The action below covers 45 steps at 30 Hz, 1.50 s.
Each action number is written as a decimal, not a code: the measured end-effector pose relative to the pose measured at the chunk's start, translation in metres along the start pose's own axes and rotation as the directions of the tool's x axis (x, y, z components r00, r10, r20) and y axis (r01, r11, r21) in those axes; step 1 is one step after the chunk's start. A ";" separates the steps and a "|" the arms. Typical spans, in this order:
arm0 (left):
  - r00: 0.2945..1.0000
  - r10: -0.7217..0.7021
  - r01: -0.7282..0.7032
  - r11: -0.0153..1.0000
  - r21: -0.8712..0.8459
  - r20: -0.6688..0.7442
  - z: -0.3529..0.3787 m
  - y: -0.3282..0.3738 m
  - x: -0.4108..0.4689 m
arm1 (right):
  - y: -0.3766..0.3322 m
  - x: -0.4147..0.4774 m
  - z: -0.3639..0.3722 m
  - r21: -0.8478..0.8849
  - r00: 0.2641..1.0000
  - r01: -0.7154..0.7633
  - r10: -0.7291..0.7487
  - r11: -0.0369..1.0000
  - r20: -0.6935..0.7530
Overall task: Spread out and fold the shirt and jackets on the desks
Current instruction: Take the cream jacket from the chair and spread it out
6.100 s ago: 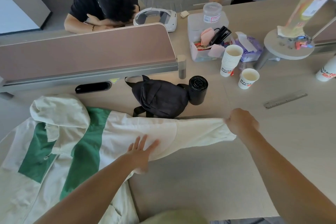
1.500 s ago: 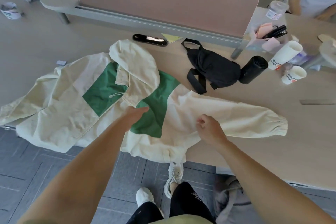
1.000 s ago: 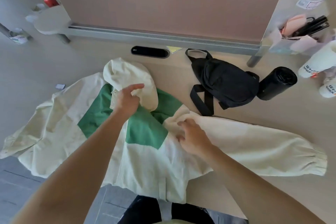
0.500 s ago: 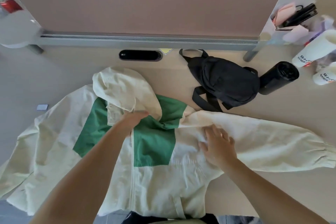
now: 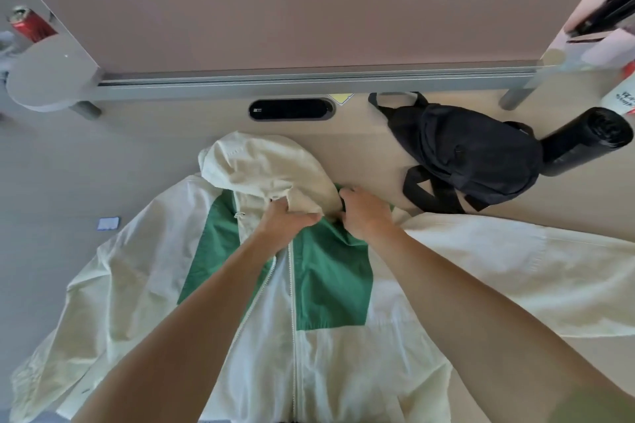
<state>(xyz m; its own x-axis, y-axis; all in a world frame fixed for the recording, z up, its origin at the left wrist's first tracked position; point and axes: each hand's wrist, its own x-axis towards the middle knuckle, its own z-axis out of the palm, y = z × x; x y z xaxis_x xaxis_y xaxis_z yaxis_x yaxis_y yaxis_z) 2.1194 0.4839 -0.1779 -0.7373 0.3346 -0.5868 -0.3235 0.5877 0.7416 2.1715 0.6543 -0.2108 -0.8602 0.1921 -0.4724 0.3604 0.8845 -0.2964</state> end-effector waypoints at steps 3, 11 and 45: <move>0.966 0.259 -0.233 0.902 0.363 -0.023 -0.017 0.014 0.011 | 0.002 0.016 -0.022 0.183 0.989 -0.003 0.029 0.983 -0.144; 0.963 0.136 -0.060 0.951 0.305 -0.233 -0.044 0.029 0.065 | 0.012 0.047 -0.075 0.427 0.896 -0.153 0.307 0.891 -0.320; 0.914 0.401 -0.195 0.550 0.812 -0.052 0.085 -0.063 0.034 | 0.074 -0.008 0.032 -0.153 0.991 -0.021 0.001 0.988 -0.133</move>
<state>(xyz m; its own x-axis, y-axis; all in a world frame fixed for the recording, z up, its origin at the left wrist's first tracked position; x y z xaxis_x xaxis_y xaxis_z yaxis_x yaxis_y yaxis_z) 2.1648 0.5210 -0.2725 -0.8351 0.5032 -0.2221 0.4473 0.8563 0.2581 2.2167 0.7046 -0.2558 -0.9001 0.2477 -0.3584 0.3193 0.9347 -0.1562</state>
